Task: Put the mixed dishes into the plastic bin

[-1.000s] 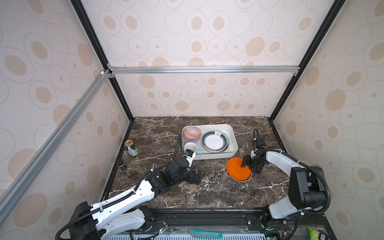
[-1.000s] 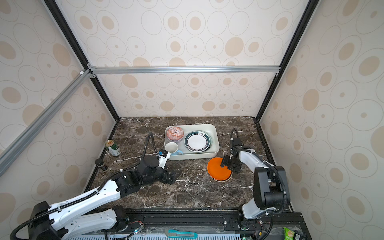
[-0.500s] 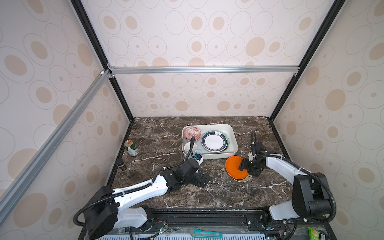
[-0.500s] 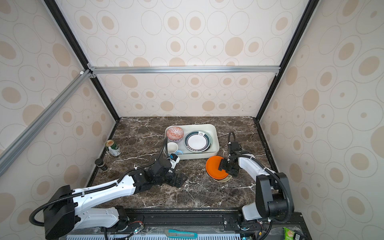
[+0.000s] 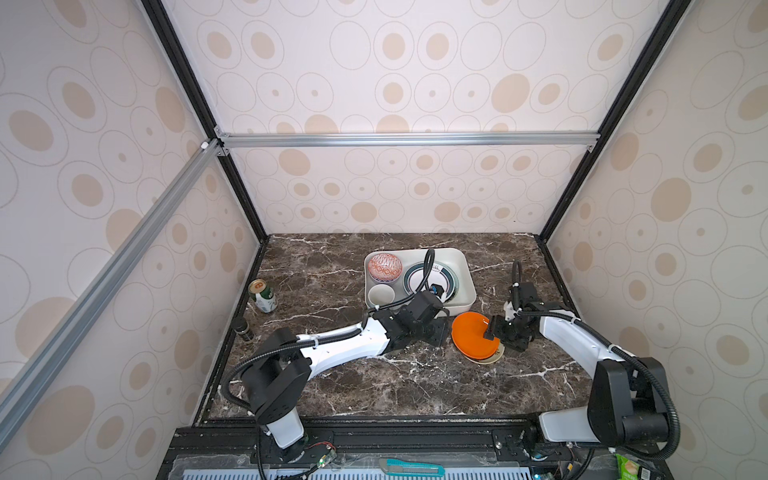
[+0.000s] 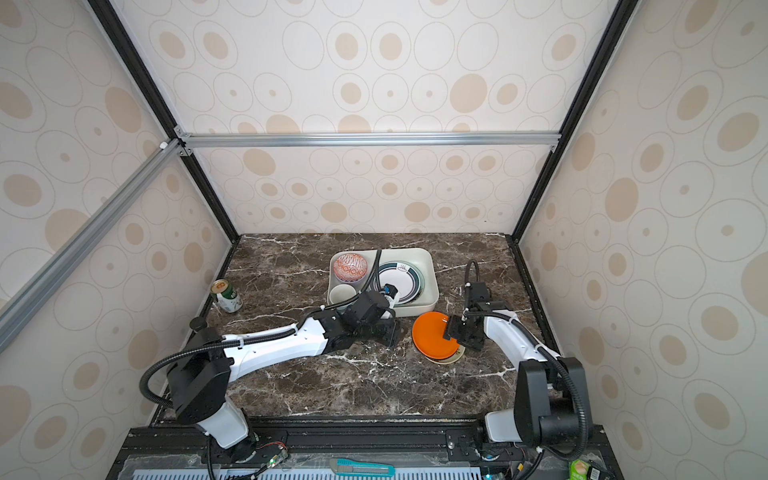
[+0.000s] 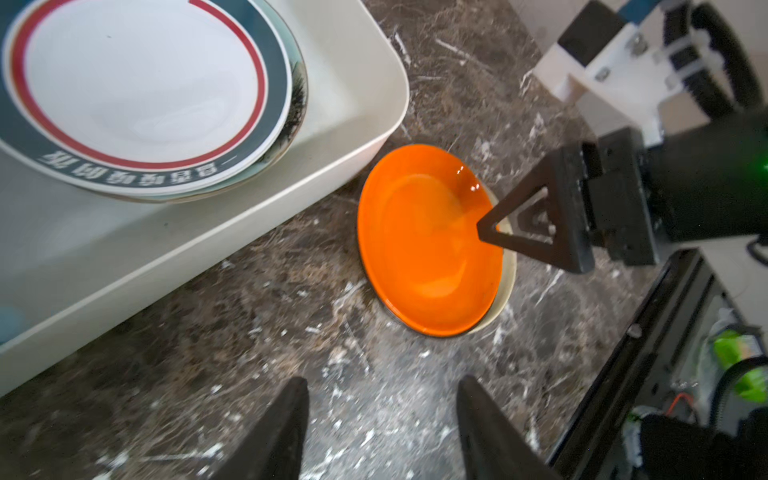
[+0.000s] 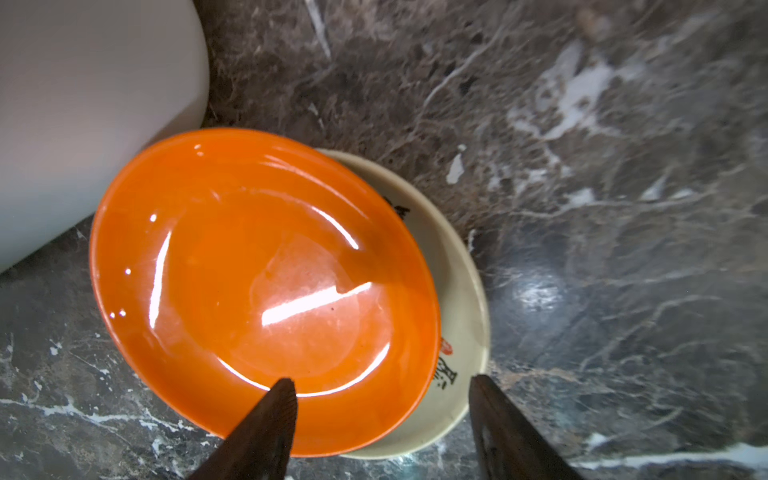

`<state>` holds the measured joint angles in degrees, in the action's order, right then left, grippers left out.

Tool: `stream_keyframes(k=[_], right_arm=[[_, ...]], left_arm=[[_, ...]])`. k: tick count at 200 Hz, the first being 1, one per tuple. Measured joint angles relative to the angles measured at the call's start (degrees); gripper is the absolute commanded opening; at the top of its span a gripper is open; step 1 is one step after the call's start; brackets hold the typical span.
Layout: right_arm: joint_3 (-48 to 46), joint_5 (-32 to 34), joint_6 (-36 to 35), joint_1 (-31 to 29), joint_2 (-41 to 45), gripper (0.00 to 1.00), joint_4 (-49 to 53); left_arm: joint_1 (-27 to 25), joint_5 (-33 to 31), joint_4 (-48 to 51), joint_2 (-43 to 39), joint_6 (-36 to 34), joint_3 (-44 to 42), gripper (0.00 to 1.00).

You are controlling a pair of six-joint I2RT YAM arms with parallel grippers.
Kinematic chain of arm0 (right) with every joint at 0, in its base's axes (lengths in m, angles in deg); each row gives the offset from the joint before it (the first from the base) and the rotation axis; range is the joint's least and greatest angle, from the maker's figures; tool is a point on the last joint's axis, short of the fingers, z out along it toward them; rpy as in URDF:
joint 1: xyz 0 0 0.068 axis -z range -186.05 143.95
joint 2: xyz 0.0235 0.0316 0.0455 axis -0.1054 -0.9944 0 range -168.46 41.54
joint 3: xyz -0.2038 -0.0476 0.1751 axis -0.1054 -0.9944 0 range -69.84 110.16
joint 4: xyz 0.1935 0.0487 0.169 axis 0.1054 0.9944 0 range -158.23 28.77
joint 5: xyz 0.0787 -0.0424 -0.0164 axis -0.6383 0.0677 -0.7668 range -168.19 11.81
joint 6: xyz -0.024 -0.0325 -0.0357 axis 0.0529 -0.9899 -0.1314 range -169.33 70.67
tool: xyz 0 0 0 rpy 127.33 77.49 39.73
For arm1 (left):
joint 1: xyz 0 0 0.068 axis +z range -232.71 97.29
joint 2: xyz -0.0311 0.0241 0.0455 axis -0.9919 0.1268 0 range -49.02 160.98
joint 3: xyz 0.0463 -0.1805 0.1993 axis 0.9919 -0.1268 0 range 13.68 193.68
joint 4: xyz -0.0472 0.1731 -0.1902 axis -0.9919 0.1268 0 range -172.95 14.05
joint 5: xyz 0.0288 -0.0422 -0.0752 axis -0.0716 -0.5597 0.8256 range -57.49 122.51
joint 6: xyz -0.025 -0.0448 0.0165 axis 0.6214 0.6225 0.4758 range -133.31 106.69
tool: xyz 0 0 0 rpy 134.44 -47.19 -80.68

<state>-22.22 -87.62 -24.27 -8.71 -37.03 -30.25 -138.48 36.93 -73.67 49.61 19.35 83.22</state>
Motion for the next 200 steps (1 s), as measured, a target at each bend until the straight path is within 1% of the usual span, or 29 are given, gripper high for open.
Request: stream_keyframes(k=[30,50,64,100,139,175,200], right_arm=[[0.0,-0.3,-1.0,3.0,0.9,0.67,0.2],[0.0,-0.9,-1.5,3.7,0.9,0.67,0.2],[0.0,-1.3,-1.8,3.9,0.9,0.66,0.2],[0.0,-2.2,-2.4,4.3,0.6,0.66,0.0],[0.0,-2.7,-3.0,4.6,-0.2,0.66,-0.3],[0.0,-2.8,-3.3,4.7,-1.0,0.66,-0.8],[-0.1,-2.8,-3.4,4.7,-1.2,0.66,-1.0]], left_arm=[[0.0,0.9,0.1,6.6,-0.5,3.6,0.3],[0.0,1.4,0.8,10.1,-0.7,4.9,0.28],[0.0,1.5,1.4,11.8,-0.8,5.8,0.25],[0.0,1.6,2.4,13.7,-1.0,8.9,0.23],[0.0,2.0,2.3,15.4,-1.1,12.3,0.13],[0.0,2.2,2.3,18.3,-1.3,13.2,0.07],[0.0,2.8,2.4,19.8,-1.4,13.4,0.04]])
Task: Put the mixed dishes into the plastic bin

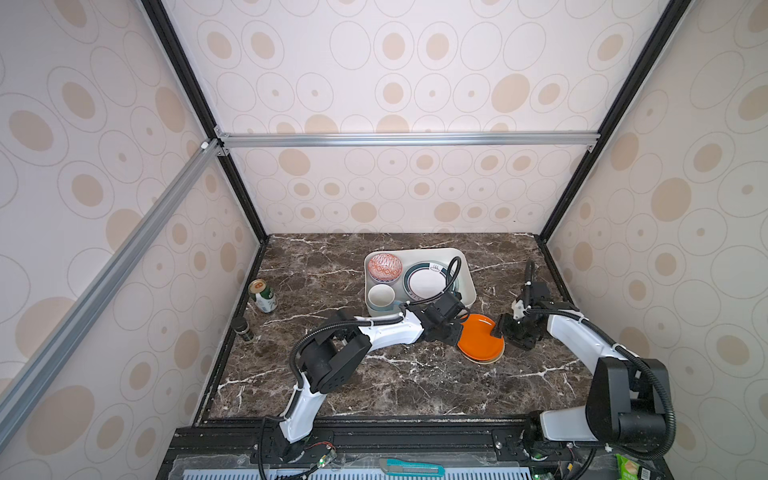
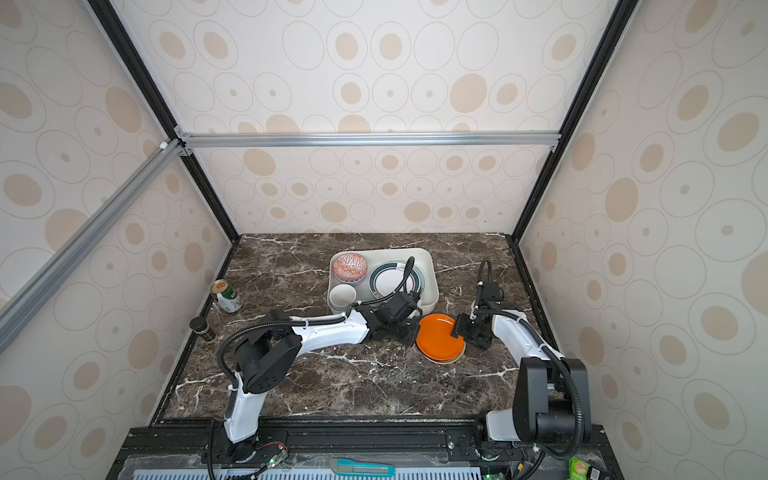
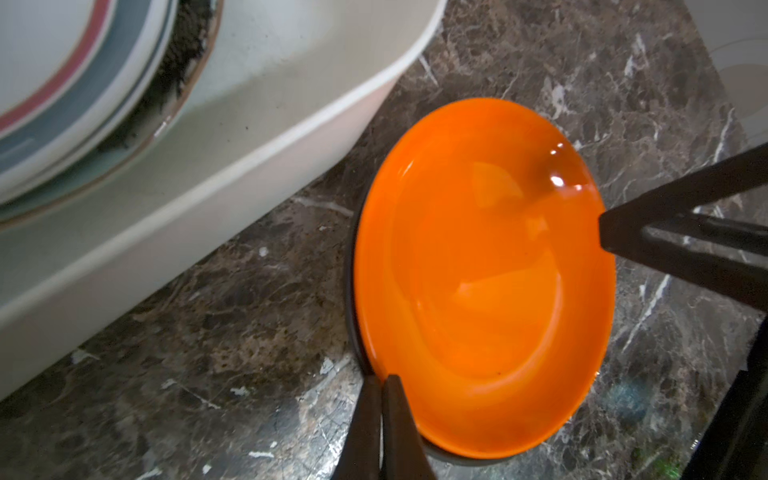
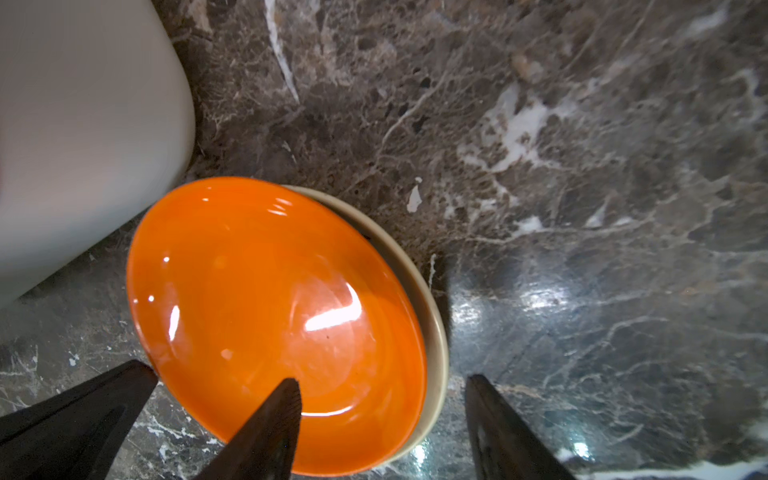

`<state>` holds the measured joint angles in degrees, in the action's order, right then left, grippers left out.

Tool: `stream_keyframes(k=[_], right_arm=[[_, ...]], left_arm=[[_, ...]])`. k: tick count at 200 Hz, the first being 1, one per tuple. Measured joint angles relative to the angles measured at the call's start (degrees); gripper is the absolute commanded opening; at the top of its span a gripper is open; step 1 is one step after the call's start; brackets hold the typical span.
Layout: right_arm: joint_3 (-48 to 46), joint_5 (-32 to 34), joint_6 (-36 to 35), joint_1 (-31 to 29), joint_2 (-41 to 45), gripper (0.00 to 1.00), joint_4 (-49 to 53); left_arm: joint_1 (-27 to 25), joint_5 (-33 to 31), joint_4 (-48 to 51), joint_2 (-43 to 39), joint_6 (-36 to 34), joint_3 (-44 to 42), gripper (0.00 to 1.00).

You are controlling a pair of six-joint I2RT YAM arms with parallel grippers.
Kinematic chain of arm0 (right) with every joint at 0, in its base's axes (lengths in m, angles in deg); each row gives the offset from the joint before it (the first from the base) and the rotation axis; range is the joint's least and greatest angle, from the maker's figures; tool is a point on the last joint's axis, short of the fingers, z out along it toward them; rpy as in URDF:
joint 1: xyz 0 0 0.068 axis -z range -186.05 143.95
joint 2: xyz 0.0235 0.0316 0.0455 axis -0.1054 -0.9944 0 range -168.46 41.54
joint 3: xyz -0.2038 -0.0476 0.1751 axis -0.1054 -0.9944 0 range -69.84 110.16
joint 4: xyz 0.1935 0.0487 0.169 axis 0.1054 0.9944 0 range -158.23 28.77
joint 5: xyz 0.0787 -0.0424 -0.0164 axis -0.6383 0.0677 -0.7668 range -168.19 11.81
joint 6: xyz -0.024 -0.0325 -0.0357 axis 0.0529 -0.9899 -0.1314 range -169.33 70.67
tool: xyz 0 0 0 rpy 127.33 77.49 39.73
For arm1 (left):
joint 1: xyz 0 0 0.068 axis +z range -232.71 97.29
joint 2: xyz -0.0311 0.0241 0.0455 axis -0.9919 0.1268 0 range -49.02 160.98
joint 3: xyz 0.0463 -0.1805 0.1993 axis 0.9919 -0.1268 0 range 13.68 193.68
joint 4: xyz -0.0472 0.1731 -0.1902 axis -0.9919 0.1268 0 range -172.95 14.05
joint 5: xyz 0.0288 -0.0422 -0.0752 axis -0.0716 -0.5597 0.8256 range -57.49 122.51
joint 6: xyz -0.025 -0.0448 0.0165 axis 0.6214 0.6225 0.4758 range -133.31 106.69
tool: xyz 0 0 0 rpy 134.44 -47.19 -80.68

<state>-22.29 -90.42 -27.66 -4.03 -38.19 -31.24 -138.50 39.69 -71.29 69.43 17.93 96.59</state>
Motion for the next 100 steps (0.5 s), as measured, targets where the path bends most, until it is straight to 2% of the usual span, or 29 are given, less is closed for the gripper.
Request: stream_keyframes(k=[34,69,100], right_arm=[[0.0,0.0,-0.1,0.0,-0.1,0.62,-0.2],[-0.3,0.0,-0.1,0.0,-0.5,0.46,-0.3],[-0.6,0.1,-0.2,0.0,-0.8,0.45,-0.4]], left_arm=[[0.0,0.3,0.1,1.2,0.0,0.5,0.02],[0.0,0.5,0.0,1.2,-0.1,0.9,0.02],[0.0,0.7,0.0,1.4,-0.1,0.9,0.0]])
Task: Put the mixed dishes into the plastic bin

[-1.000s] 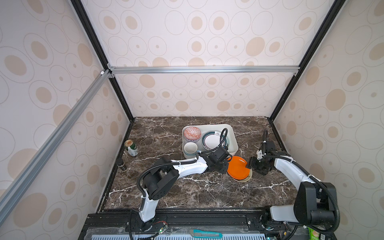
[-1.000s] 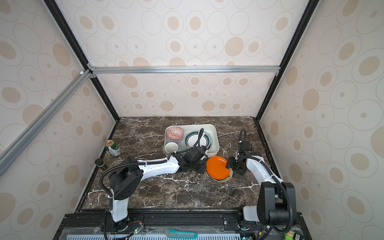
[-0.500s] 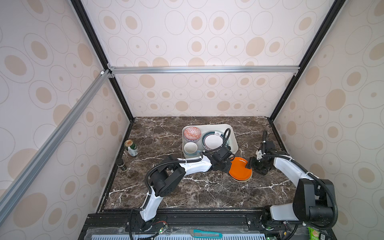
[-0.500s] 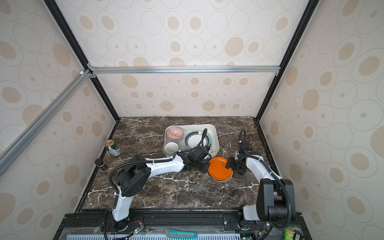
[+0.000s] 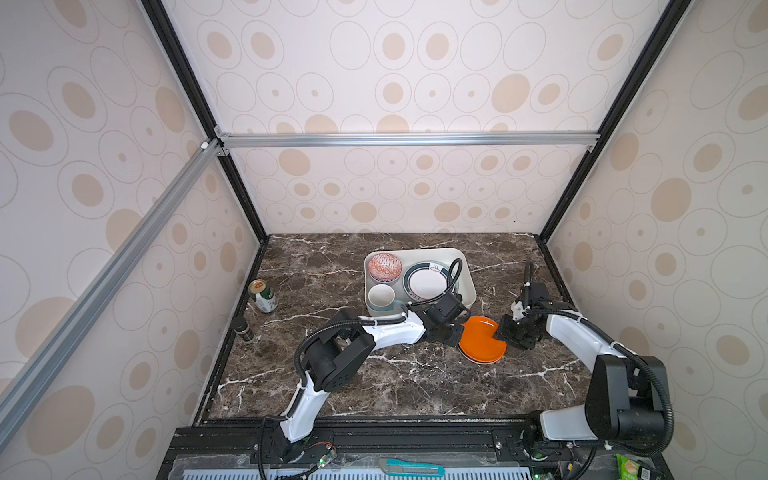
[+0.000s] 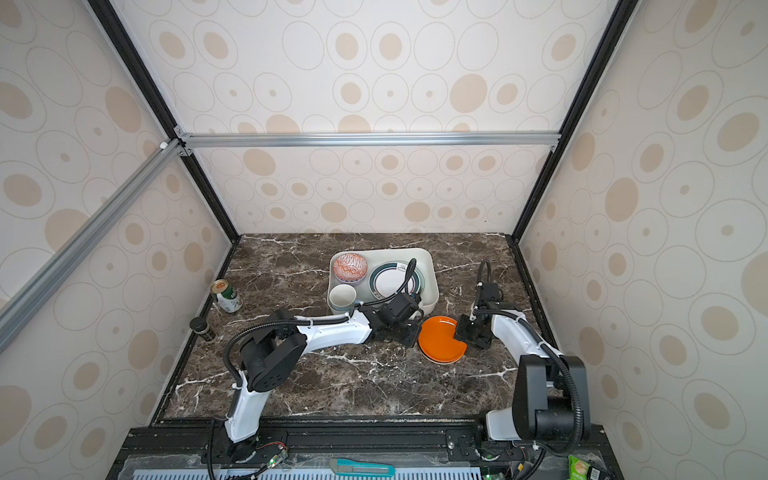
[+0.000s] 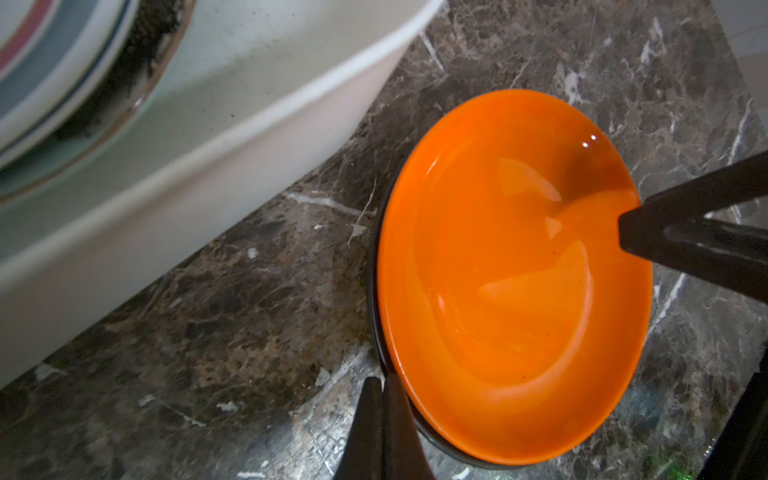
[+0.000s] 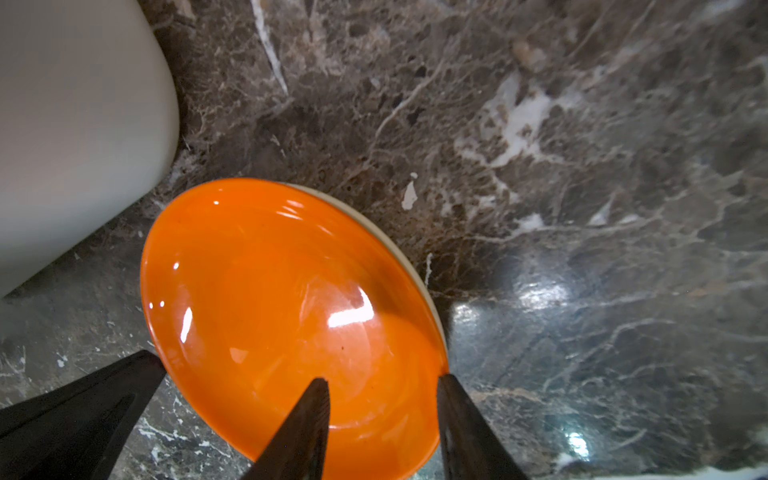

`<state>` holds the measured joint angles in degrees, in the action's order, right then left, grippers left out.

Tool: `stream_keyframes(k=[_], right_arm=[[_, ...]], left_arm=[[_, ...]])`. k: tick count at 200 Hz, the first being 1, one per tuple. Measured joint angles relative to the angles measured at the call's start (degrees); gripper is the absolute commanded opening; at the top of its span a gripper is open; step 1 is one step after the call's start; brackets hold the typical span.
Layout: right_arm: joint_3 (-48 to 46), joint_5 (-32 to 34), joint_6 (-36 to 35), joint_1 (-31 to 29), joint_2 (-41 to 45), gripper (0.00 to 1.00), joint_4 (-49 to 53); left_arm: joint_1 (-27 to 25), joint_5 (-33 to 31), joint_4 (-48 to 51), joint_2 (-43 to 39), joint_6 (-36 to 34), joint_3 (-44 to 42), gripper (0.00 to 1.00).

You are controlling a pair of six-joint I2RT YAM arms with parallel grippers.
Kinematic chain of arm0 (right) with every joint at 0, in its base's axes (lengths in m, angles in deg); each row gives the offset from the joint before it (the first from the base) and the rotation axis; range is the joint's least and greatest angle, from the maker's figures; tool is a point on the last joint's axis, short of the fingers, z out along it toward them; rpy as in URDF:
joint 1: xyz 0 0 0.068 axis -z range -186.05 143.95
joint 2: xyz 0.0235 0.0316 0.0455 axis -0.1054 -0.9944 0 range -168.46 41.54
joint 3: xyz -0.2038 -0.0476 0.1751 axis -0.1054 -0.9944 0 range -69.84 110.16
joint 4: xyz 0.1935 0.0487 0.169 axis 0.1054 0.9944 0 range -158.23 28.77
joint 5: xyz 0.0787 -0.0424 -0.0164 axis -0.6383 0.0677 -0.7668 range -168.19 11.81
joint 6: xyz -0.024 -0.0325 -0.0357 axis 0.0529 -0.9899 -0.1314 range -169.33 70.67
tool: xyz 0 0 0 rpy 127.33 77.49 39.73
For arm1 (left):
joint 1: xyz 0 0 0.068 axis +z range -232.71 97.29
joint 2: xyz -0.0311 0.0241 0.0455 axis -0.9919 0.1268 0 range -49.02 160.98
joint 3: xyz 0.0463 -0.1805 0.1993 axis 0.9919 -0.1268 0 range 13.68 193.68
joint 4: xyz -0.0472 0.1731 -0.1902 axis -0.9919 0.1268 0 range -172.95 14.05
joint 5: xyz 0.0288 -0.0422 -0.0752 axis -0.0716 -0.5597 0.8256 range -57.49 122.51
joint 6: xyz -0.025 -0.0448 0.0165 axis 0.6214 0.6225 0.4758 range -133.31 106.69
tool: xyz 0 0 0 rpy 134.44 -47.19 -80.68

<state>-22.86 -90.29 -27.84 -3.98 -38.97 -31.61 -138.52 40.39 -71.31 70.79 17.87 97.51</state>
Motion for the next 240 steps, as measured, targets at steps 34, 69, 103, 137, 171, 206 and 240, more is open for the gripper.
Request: stream_keyframes(k=[34,69,103,137,171,206,240], right_arm=[[-0.5,0.2,0.0,0.0,0.0,0.48,0.0],[-0.5,0.5,0.0,0.0,0.3,0.52,0.2],[-0.5,0.8,0.0,0.2,1.0,0.53,0.3],[-0.5,1.3,0.0,0.3,1.1,0.54,0.3],[-0.5,1.6,0.0,0.7,1.3,0.58,0.5],[-0.5,1.7,0.1,1.0,1.4,0.62,0.7],[-0.5,1.7,0.0,1.1,1.4,0.62,0.7]], left_arm=[[0.0,0.1,0.0,0.0,0.0,0.0,0.02],[0.0,-0.3,0.2,-0.7,0.0,0.0,0.02],[-0.1,-0.3,0.2,-2.7,0.0,0.0,0.02],[-0.2,-0.1,0.3,-3.0,0.0,0.0,0.02],[-0.3,0.4,0.4,-2.7,0.0,0.3,0.02],[-0.3,0.7,0.4,-1.1,0.0,0.9,0.02],[-0.3,1.0,0.5,0.7,-0.2,1.5,0.01]])
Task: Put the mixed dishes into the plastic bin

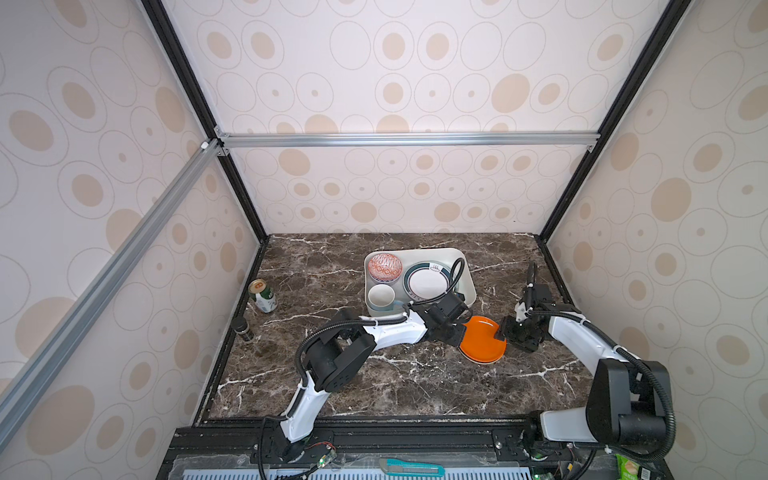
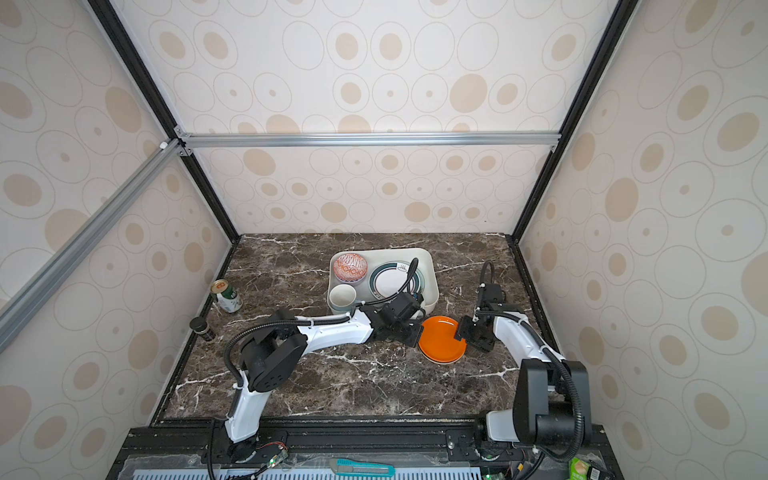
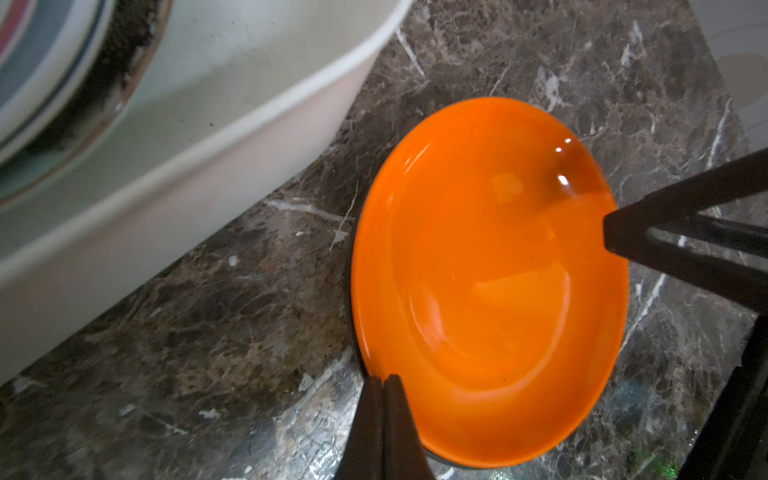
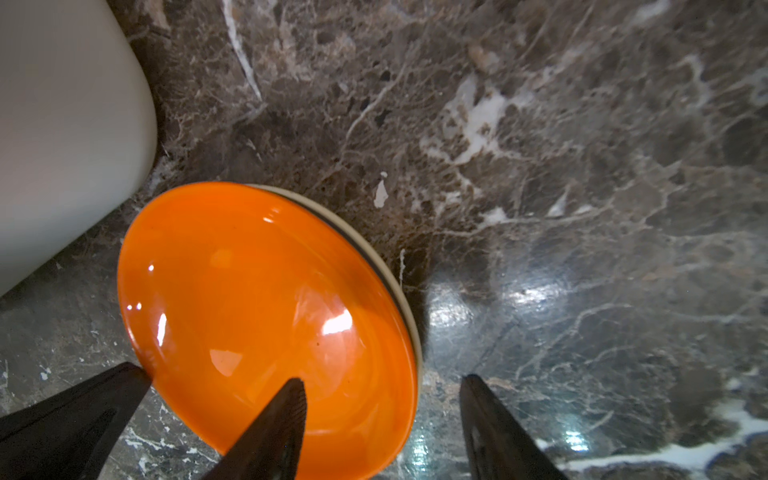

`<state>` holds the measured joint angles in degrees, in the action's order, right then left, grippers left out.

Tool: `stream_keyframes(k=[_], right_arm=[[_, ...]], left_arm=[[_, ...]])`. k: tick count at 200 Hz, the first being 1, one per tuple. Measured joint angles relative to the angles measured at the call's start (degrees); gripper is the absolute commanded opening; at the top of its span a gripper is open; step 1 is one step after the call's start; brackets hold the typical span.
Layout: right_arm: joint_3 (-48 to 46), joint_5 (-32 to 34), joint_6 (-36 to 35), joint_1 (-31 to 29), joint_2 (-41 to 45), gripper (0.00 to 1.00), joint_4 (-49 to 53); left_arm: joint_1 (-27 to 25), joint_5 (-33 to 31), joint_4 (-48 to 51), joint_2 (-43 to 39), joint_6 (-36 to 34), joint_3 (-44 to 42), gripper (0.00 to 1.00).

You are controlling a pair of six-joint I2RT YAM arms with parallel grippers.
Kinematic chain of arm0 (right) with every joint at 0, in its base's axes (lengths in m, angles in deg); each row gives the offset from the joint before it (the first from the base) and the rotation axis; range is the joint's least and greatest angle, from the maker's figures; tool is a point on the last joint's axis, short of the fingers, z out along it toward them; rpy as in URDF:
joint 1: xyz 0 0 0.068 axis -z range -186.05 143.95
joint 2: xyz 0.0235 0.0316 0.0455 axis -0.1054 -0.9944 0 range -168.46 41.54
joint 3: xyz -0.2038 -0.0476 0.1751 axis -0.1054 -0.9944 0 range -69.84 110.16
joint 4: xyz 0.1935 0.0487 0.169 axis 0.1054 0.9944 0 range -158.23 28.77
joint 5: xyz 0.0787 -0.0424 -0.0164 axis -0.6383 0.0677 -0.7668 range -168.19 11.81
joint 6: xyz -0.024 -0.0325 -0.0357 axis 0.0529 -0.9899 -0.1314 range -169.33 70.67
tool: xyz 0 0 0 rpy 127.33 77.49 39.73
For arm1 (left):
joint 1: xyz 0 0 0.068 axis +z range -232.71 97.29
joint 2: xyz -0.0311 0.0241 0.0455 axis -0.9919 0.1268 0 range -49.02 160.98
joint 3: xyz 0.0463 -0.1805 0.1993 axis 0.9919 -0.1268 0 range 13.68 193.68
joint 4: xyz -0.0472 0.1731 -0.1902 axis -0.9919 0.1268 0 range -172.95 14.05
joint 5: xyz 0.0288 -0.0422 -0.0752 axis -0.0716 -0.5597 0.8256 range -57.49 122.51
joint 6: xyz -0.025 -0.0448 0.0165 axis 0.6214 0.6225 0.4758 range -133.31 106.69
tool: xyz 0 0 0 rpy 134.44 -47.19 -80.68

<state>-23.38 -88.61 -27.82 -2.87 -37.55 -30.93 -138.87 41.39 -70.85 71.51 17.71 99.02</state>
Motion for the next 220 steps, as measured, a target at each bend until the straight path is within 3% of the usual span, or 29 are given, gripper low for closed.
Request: stream_keyframes(k=[98,136,192,220], right_arm=[[-0.1,-0.1,0.0,0.4,-0.9,0.52,-0.4],[-0.2,-0.3,0.0,0.6,-1.7,0.41,-0.5],[0.0,-0.5,-0.1,1.3,-0.2,0.13,-0.5],[0.7,-1.8,-0.4,1.5,1.2,0.07,-0.5]], left_arm=[[-0.1,1.3,-0.1,2.6,-0.8,3.1,0.0],[-0.1,2.1,-0.4,3.9,-1.0,3.9,0.0],[0.2,1.9,0.0,4.0,-1.4,4.4,0.0],[0.3,1.3,0.1,4.0,-1.4,4.4,0.01]])
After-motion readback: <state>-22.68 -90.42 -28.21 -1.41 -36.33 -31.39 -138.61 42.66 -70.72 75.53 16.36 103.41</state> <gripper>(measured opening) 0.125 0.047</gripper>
